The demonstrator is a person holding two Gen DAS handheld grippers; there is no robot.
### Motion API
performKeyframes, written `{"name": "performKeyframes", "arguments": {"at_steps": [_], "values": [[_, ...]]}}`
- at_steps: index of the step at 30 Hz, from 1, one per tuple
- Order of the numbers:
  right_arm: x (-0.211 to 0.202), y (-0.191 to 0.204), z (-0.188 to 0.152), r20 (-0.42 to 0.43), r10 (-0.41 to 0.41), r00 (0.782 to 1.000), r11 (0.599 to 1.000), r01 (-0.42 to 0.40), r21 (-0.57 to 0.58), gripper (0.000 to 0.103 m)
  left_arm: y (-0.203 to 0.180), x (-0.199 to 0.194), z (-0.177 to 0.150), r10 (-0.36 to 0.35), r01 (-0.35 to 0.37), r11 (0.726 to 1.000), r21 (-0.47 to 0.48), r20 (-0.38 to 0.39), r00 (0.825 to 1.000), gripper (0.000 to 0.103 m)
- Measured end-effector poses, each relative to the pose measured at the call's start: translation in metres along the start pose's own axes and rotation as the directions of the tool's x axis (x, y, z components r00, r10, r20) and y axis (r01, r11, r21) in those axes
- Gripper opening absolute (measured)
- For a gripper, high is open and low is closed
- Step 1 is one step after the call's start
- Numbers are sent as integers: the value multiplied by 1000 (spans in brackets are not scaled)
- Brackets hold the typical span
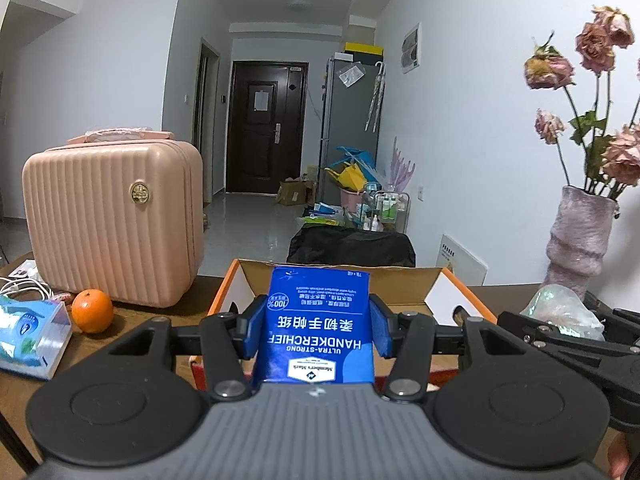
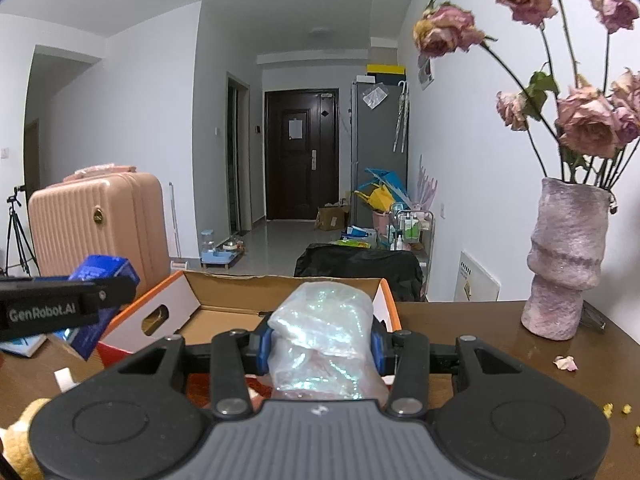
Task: Organize soft objects
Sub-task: 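Carry the handkerchief pack and plastic bag with both tools over the cardboard box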
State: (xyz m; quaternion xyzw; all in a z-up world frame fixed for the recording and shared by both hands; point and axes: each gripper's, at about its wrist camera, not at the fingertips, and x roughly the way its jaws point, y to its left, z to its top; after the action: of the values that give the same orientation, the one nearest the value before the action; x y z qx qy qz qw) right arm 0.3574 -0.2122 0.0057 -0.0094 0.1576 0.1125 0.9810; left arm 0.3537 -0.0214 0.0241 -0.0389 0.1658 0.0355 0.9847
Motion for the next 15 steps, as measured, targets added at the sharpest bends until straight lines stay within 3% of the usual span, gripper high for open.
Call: {"name": "performKeyframes", "arguments": {"at_steps": [15], "values": [[70,0,18,-26,-8,1000,1000,9,6,43,9,61,20,42,-43,999,-20,-61,997,52]]}}
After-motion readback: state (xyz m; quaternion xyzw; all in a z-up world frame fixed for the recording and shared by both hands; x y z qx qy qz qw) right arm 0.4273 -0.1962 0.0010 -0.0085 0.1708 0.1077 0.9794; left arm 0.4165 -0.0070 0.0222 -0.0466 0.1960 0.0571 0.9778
